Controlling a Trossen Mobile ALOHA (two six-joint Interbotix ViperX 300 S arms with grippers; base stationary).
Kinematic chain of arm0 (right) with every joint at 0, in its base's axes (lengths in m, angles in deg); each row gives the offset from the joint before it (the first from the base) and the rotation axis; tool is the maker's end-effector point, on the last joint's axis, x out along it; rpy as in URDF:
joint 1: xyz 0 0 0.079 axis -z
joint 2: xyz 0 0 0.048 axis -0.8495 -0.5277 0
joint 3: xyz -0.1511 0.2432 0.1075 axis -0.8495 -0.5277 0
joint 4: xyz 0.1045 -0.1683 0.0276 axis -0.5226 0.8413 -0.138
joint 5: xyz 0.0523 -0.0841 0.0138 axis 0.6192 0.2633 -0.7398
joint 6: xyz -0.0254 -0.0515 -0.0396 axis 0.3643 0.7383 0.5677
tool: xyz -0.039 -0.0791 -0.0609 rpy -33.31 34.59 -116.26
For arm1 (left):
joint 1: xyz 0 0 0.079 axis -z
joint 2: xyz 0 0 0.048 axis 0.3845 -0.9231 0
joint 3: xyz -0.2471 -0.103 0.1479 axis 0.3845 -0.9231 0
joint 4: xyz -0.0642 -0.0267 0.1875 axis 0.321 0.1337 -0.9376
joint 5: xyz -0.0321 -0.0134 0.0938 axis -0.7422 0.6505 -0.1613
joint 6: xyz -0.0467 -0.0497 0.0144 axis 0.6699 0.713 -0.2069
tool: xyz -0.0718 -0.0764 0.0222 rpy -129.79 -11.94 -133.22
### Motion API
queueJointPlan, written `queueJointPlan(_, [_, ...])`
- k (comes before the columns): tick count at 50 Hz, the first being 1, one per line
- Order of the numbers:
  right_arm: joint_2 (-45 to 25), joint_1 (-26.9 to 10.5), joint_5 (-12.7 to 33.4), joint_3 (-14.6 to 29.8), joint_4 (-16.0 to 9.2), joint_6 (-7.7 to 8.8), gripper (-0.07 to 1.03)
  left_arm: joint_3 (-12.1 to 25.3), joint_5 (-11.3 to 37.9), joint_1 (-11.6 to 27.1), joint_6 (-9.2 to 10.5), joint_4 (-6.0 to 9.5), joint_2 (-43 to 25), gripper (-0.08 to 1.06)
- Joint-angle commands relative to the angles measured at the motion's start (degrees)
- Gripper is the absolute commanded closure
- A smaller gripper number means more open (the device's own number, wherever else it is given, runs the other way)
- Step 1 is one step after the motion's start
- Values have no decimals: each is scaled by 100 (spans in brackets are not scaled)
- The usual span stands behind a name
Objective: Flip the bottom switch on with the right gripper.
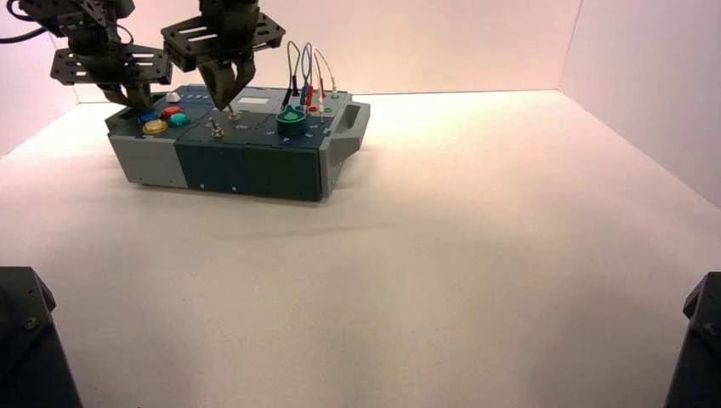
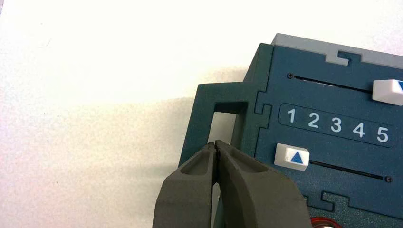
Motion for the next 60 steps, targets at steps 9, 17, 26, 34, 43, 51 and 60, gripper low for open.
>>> queueJointPlan(9, [149, -53, 0, 185, -79, 18, 98, -18, 53, -149, 18, 9, 53, 100])
queueJointPlan(17, [132, -88, 0, 211, -79, 9, 98, -26, 53, -158, 18, 9, 53, 100])
queueJointPlan(26, [132, -114, 62, 246, -79, 35, 98, -18, 53, -149, 18, 9, 44, 100])
queueJointPlan(34, [70, -167, 79, 316, -88, 62, 98, -26, 53, -149, 18, 18, 53, 100])
queueJointPlan(43, [-26, -202, 220, 475, -79, 88, 98, -26, 53, -149, 18, 18, 44, 100])
queueJointPlan(51, [-97, -220, 264, 554, -79, 88, 98, -26, 53, -149, 18, 18, 44, 100])
queueJointPlan(60, [-97, -220, 281, 536, -79, 88, 98, -18, 53, -158, 18, 18, 53, 100])
